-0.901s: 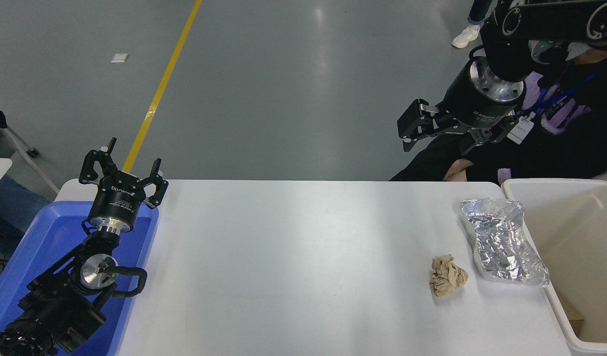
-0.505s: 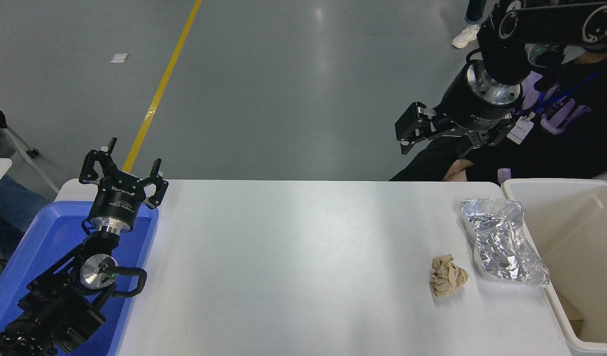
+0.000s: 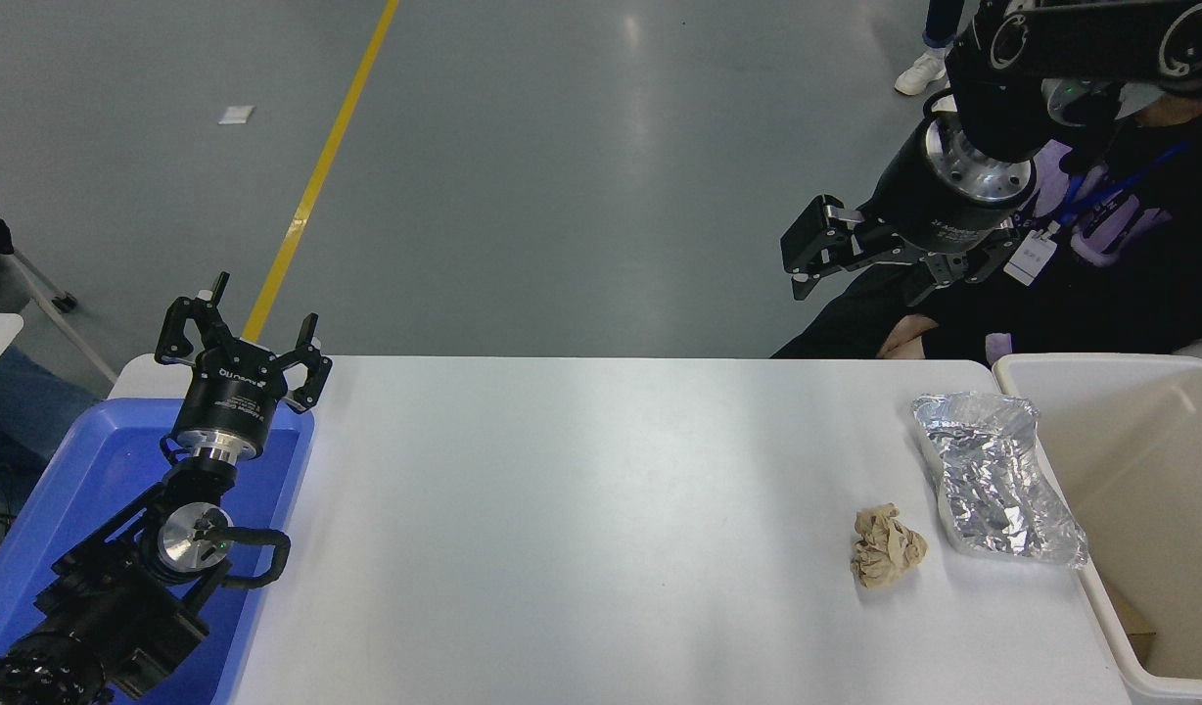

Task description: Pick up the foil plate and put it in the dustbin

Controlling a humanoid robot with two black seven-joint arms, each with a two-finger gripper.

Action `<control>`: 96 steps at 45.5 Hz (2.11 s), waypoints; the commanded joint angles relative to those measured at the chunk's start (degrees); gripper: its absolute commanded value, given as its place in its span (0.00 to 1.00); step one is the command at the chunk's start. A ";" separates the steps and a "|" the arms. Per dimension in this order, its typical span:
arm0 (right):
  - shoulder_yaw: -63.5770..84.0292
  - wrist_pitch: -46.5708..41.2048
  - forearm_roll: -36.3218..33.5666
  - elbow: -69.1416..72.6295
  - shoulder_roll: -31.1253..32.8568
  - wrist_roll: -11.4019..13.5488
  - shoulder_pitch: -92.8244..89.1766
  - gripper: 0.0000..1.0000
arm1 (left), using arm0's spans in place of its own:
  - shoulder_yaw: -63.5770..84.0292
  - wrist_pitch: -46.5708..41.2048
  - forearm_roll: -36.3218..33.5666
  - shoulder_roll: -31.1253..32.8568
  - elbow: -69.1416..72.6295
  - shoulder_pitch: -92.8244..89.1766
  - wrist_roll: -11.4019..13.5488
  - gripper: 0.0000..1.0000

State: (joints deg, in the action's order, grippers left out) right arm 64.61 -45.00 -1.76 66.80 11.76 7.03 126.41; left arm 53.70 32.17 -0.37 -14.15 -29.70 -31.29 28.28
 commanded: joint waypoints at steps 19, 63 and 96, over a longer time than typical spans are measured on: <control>0.61 0.00 0.00 0.00 0.02 0.00 -0.02 1.00 | 0.00 0.00 0.02 0.00 -0.01 0.00 0.02 0.98; 3.68 9.92 10.35 -0.17 8.10 0.09 -10.91 1.00 | 0.00 0.00 0.02 0.00 -0.01 0.09 0.11 0.98; -10.47 38.14 47.11 -7.46 24.72 0.44 -45.90 0.96 | 0.18 0.00 0.02 0.09 -0.01 0.09 0.20 0.98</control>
State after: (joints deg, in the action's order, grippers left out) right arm 56.38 -14.30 41.41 64.31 33.95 7.44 90.15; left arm 53.83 32.16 -0.33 -14.11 -29.71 -31.12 28.46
